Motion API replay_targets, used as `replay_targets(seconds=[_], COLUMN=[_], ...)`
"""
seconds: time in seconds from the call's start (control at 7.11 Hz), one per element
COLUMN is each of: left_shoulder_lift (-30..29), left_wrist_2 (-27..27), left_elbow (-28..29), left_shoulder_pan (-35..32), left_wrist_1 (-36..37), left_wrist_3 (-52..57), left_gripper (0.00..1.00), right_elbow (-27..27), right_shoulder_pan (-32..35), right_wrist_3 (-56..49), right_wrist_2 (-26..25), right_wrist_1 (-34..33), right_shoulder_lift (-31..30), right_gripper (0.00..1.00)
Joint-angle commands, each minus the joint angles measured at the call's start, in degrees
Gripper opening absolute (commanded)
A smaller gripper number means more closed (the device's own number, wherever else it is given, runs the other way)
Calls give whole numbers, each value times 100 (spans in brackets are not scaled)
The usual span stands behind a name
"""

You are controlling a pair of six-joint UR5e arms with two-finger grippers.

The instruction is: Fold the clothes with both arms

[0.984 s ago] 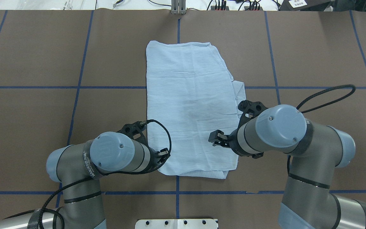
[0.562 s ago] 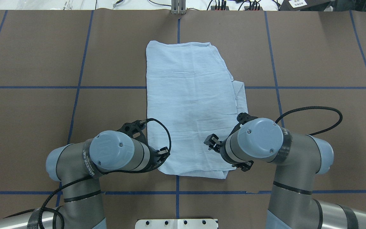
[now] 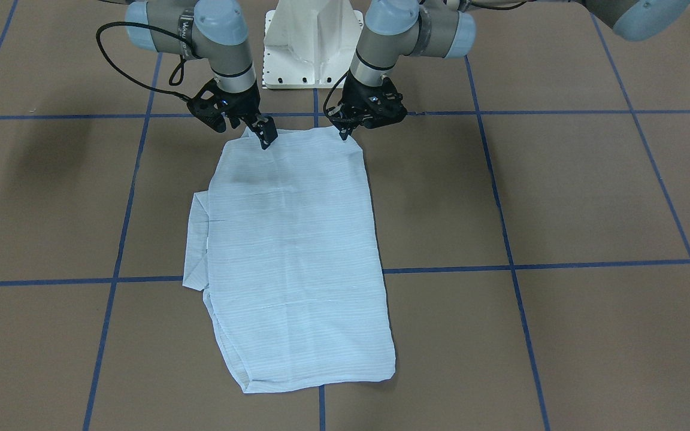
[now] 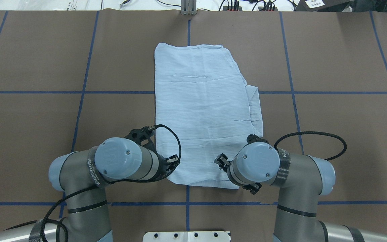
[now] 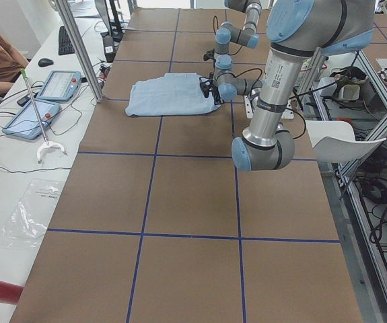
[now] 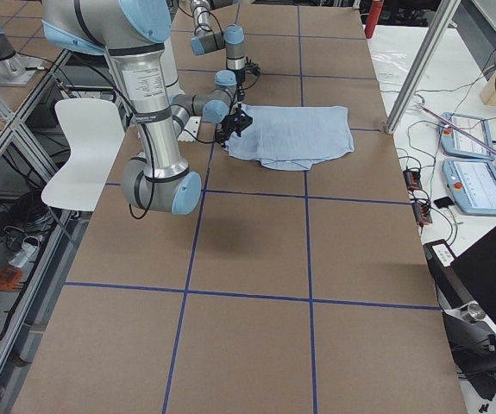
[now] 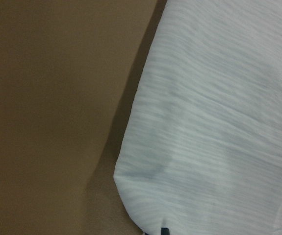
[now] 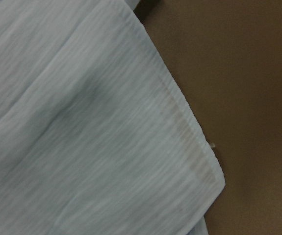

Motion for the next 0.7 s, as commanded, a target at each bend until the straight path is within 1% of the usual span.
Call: replay_targets(seconds=[0.0, 0.28, 0.56], left_shoulder_lift=[-6, -6, -41], left_wrist_2=[9, 9, 0], left_elbow=[0, 0, 0], left_shoulder_pan=[-9, -18, -9], left_wrist_1=[0, 0, 0], left_wrist_3=[0, 0, 0], left_gripper=[0, 0, 0], right_elbow=[-48, -154, -294], right_shoulder_pan=[-52, -53, -44], right_wrist_3=[4, 4, 4], right_wrist_2=[-19, -46, -169], right_wrist_1=[-15, -24, -15], right_shoulder_lift=[122, 263, 255], right_gripper=[100, 100, 100])
